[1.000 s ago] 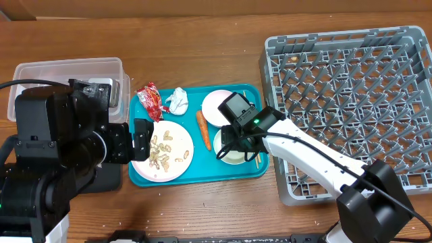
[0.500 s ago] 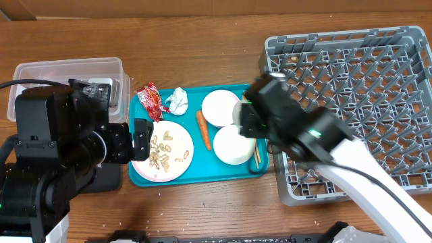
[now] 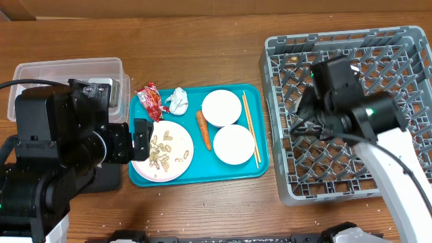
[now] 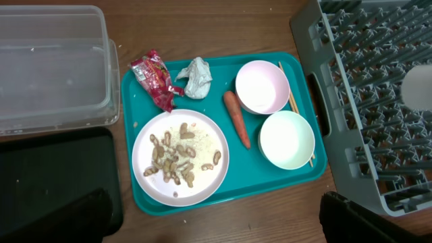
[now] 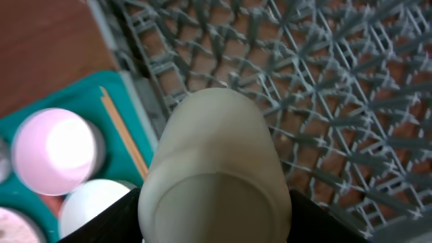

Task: Sort waste into correct bins and load items into the dishwasher
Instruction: 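Carry the white cup into the dish rack and release it, then return the right gripper to the tray and grasp the white bowl, then place the white bowl into the dish rack with the right gripper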

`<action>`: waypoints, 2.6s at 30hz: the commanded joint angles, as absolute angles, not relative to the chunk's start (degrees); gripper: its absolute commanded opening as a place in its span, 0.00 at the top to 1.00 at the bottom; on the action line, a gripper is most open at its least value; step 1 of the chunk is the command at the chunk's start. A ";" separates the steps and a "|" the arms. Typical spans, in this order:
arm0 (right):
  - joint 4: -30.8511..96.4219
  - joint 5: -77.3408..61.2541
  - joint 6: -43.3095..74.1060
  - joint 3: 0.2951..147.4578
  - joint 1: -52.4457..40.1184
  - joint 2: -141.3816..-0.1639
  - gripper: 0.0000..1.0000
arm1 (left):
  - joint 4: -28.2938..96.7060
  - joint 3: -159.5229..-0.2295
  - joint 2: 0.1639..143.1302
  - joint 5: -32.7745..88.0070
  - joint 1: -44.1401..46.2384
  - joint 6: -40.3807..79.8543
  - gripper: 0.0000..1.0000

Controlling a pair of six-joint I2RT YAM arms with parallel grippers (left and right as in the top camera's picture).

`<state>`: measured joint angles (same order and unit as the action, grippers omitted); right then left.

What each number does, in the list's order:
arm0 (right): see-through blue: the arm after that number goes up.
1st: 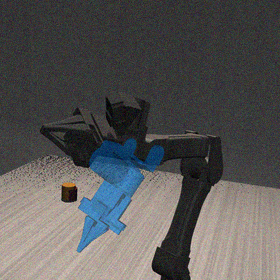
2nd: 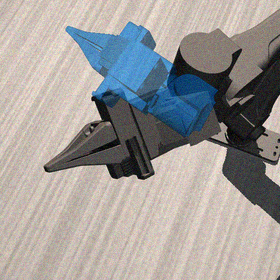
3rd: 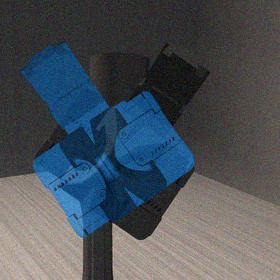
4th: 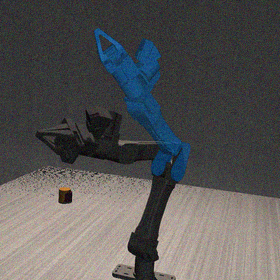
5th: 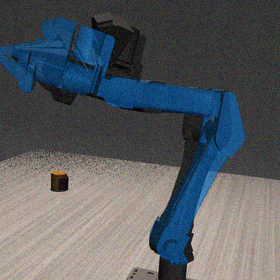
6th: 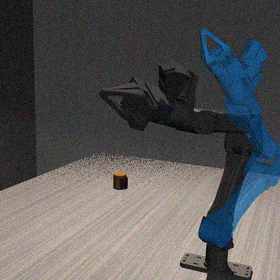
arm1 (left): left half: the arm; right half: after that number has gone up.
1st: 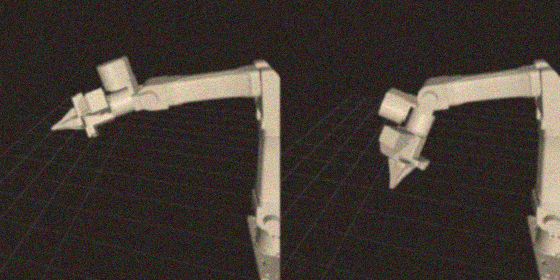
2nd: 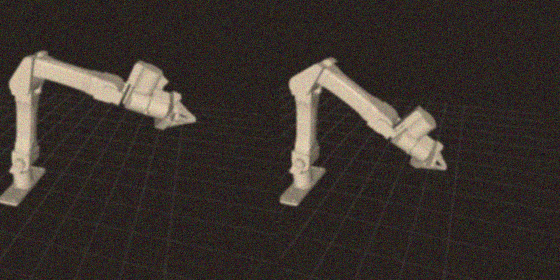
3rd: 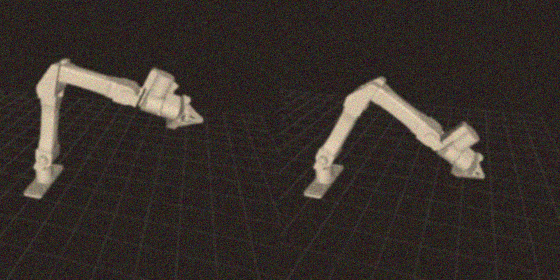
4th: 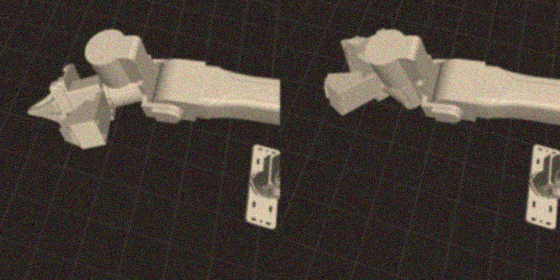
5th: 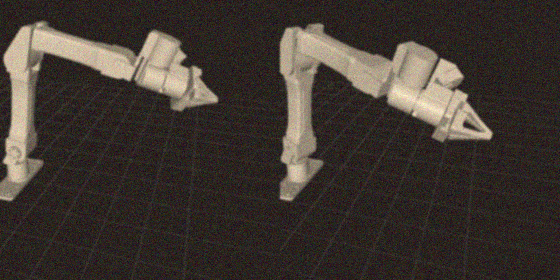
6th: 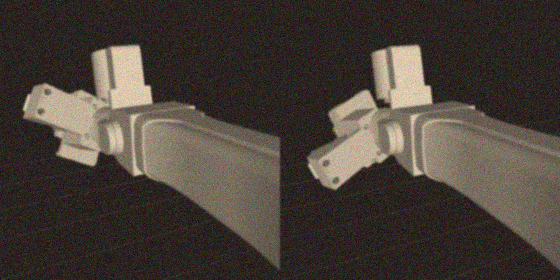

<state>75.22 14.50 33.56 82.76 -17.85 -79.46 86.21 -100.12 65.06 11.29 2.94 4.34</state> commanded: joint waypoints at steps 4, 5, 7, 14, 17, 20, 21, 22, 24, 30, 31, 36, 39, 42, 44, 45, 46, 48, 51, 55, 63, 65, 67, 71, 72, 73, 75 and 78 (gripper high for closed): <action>75.88 8.29 30.35 79.11 -16.12 -86.00 0.38 | 86.35 -101.08 65.25 10.98 2.59 4.29 0.00; 76.03 7.53 29.95 78.78 -16.23 -86.74 0.38 | 86.35 -101.08 65.25 10.98 2.59 4.27 0.00; 76.31 7.42 29.98 78.28 -16.23 -87.59 0.30 | 86.35 -101.08 65.25 10.96 2.59 4.29 0.00; 75.44 7.07 30.13 79.64 -16.69 -85.41 0.20 | 86.35 -101.08 65.25 10.98 2.59 4.29 0.00; 72.82 1.48 24.97 80.40 -19.64 -82.17 0.19 | 86.35 -101.08 65.25 10.98 2.59 4.29 0.00; 69.73 -4.23 22.28 80.38 -24.75 -79.40 0.19 | 86.35 -101.08 65.25 10.96 2.59 4.29 0.00; 69.21 -4.91 22.33 80.38 -26.76 -79.13 0.19 | 86.35 -101.08 65.25 10.98 2.59 4.29 0.00; 68.99 -5.04 22.50 80.34 -29.28 -79.18 0.19 | 86.35 -101.08 65.25 10.96 2.59 4.29 0.00; 68.40 -4.99 23.00 79.61 -33.08 -79.99 0.18 | 86.35 -101.08 65.25 10.96 2.59 4.29 0.00; 62.48 1.89 33.19 71.81 -38.61 -86.08 0.32 | 86.35 -101.08 65.25 10.96 2.59 4.29 0.00; 60.45 1.83 33.28 70.32 -38.61 -87.48 0.32 | 86.35 -101.08 65.25 10.96 2.59 4.29 0.00; 53.49 2.92 33.23 66.32 -37.12 -94.50 0.38 | 86.35 -101.08 65.25 10.98 2.59 4.29 0.00; 51.62 2.46 33.23 66.24 -36.12 -98.67 0.45 | 86.35 -101.08 65.25 10.96 2.59 4.29 0.00; 50.96 1.58 33.26 66.24 -35.92 -101.73 0.57 | 86.35 -101.08 65.25 10.98 2.59 4.29 0.00; 50.43 -0.30 33.23 66.24 -35.92 -103.02 0.66 | 86.35 -101.08 65.25 10.98 2.59 4.29 0.00; 50.39 -0.73 33.23 66.22 -35.92 -103.15 0.71 | 86.35 -101.08 65.25 10.96 2.59 4.29 0.00; 50.35 -0.69 33.21 66.22 -35.92 -103.15 0.75 | 86.35 -101.08 65.25 10.96 2.59 4.29 0.00; 50.19 -0.54 33.12 66.28 -35.92 -102.98 0.85 | 86.35 -101.08 65.25 10.98 2.59 4.29 0.00; 50.94 -0.47 33.01 66.81 -35.86 -102.67 0.96 | 86.35 -101.08 65.25 10.96 2.59 4.29 0.00; 55.33 3.09 33.06 69.84 -35.94 -99.50 0.96 | 86.35 -101.08 65.25 10.96 2.59 4.29 0.00; 67.75 21.19 33.61 79.61 -36.25 -87.05 0.96 | 86.35 -101.08 65.25 10.96 2.59 4.29 0.00; 69.01 31.99 36.21 80.38 -35.73 -83.24 0.96 | 86.35 -101.08 65.25 10.98 2.59 4.29 0.00; 69.19 41.82 37.87 80.36 -34.83 -80.42 0.96 | 86.35 -101.08 65.25 10.98 2.59 4.29 0.00; 67.85 58.74 37.98 80.34 -29.65 -78.63 0.96 | 86.35 -101.08 65.25 10.96 2.59 4.29 0.00; 67.75 61.06 38.00 80.27 -28.32 -78.89 0.96 | 86.35 -101.08 65.25 10.96 2.59 4.29 0.00; 67.64 63.35 37.98 80.23 -26.48 -79.33 0.96 | 86.35 -101.08 65.25 10.96 2.59 4.27 0.00; 67.59 65.69 37.98 80.23 -22.44 -80.82 0.96 | 86.35 -101.08 65.25 10.96 2.59 4.29 0.00; 66.76 66.19 37.98 80.23 -16.25 -84.49 0.96 | 86.35 -101.08 65.25 10.98 2.59 4.29 0.00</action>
<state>67.44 58.74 37.10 79.61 -20.08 -81.76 86.21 -100.12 65.06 11.29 2.94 4.34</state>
